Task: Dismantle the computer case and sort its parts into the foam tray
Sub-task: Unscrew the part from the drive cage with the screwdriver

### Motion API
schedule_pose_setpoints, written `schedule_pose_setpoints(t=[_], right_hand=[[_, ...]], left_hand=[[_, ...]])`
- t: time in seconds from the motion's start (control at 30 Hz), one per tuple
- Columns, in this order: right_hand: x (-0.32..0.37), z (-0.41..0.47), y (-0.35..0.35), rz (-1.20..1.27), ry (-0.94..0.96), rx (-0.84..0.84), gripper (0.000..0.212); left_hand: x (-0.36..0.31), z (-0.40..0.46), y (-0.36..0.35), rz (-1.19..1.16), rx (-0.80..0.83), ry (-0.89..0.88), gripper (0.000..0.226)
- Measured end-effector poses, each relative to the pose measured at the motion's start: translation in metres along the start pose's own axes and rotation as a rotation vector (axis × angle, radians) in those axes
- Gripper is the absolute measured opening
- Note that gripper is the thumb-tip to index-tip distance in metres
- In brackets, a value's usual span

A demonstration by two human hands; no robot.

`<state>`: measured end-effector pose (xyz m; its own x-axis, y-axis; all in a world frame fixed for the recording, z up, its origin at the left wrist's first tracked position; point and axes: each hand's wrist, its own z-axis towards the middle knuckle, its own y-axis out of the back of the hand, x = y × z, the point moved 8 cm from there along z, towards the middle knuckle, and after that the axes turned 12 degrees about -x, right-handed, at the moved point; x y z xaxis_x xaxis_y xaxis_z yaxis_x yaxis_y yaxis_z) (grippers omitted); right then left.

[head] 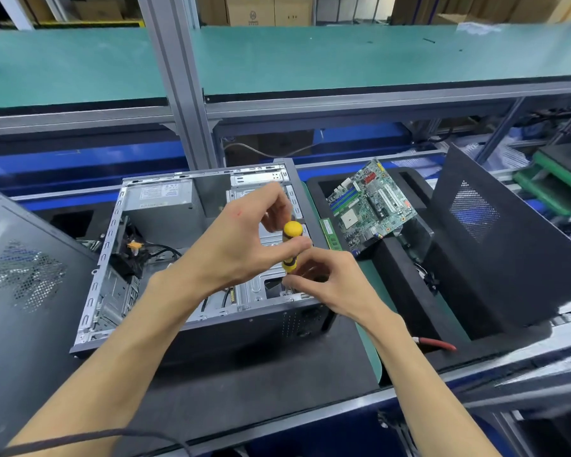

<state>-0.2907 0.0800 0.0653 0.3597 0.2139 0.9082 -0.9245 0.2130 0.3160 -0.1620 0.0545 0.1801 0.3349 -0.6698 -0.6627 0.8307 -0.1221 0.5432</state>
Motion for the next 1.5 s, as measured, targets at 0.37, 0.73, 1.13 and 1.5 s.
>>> schedule_pose_setpoints(t=[0.37, 0.73, 1.13, 1.5], right_hand=[[-0.003, -0.001, 0.001, -0.122, 0.036, 0.007, 0.005], [0.009, -0.004, -0.007, -0.091, 0.078, 0.06, 0.011], [0.001, -0.004, -0.004, -0.132, -0.009, 0.033, 0.012], [0.002, -0.006, -0.005, -0.193, 0.047, -0.011, 0.027]], left_hand=[[-0.018, -0.001, 0.008, -0.006, 0.101, -0.091, 0.02], [-0.024, -0.011, 0.005, -0.056, 0.145, -0.057, 0.035], [-0.02, -0.011, -0.002, 0.002, 0.077, -0.044, 0.029], [-0.013, -0.011, 0.001, 0.18, -0.007, -0.039, 0.033]])
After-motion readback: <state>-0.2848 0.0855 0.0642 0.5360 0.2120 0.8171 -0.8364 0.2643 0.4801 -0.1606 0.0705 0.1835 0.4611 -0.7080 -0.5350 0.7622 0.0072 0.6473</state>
